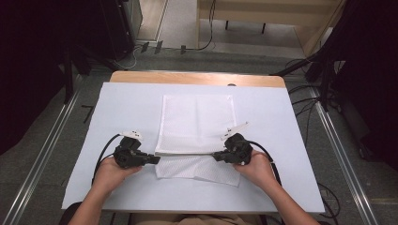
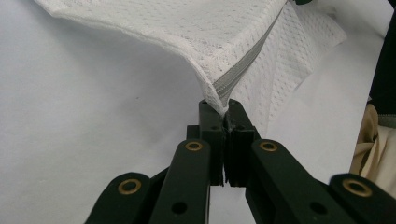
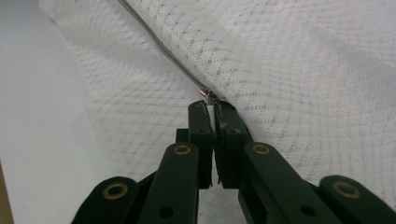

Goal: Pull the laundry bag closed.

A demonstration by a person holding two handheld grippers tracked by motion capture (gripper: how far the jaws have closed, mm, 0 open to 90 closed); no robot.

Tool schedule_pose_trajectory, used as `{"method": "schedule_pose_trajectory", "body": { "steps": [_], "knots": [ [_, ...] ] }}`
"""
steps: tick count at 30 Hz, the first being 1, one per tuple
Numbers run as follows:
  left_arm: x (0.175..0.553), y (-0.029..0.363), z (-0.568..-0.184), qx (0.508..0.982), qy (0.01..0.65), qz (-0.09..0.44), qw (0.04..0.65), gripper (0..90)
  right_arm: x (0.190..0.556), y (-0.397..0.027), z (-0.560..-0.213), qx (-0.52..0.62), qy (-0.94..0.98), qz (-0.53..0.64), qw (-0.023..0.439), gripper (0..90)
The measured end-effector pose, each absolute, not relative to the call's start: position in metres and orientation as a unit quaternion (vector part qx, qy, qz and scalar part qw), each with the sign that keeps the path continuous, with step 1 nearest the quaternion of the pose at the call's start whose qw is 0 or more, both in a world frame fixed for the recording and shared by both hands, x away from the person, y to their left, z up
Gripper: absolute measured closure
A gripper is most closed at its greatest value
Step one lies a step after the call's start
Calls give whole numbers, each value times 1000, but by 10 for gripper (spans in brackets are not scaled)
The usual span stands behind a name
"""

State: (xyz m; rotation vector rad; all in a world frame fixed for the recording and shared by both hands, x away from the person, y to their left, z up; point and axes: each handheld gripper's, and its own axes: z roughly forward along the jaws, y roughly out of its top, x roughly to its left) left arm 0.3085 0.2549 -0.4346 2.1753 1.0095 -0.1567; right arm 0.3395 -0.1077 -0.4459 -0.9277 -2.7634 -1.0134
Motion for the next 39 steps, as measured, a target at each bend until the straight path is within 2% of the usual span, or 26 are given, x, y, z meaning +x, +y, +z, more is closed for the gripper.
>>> {"method": "schedule_pose_trajectory", "body": {
  "steps": [23, 39],
  "knots": [
    [308, 256, -434, 845, 392, -60, 359, 890, 335, -126, -446, -302, -895, -327, 30, 883],
    [308, 257, -434, 845, 391, -63, 360, 890, 329, -159, -447, -325, -887, -327, 32, 883]
  ]
}}
